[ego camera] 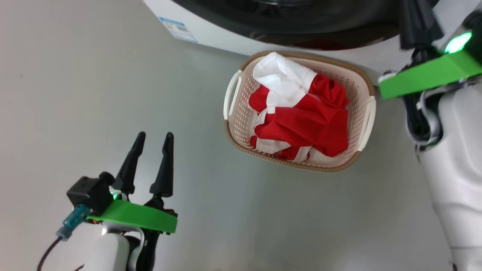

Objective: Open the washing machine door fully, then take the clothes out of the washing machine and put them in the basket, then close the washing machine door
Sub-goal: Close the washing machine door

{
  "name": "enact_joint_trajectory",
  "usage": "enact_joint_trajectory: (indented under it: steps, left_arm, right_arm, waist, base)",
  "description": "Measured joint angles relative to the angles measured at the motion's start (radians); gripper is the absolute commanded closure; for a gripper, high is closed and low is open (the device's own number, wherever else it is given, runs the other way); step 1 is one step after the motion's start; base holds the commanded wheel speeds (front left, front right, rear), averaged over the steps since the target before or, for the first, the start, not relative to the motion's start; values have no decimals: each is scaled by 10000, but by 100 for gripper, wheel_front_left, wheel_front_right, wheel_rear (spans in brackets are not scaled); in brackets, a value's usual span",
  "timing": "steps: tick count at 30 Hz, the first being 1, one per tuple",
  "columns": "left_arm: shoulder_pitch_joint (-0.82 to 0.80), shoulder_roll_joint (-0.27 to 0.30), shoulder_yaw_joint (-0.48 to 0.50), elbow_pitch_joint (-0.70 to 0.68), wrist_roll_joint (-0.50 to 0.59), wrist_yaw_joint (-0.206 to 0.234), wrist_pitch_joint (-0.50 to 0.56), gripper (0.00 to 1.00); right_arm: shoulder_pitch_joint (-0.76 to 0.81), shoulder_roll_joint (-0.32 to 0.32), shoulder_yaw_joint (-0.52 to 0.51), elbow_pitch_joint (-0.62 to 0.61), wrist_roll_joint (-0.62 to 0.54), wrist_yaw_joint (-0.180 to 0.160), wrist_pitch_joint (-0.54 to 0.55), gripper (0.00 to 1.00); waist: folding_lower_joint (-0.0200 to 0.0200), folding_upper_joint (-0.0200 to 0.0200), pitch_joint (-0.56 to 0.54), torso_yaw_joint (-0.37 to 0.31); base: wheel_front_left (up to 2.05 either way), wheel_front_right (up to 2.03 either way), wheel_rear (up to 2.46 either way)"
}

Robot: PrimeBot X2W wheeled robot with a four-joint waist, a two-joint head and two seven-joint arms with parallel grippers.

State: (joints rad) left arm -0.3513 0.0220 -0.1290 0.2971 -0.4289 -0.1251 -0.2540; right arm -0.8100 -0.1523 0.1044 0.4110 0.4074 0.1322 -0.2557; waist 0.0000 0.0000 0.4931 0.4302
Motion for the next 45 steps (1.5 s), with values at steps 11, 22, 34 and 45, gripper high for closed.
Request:
enact_joint_trajectory:
  steps: [11,22,34,45]
  left_arm:
    - [869,10,631,201,836,0,0,0]
    - [1525,334,922,236,1145,0,0,0]
    - [2504,809,886,40,1145,0,0,0]
    - [3253,955,972,-226,1018,0,0,0]
  right_arm:
    - [2134,128,788,-240,422,-6,0,100]
    - [4301,280,813,-581,623,-6,2,0]
    - [6455,453,445,-903,640,-6,2,0]
    - [7886,441,-29,-1233,637,-6,4,0]
  waist:
    - [0,0,-1231,-515]
    - [0,0,-2303,-1320]
    - [-1,0,-3298,-2329]
    - [0,0,-4022,-3294]
  base:
    - [0,0,0]
    - [0,0,0]
    - [0,0,0]
    - [0,0,0]
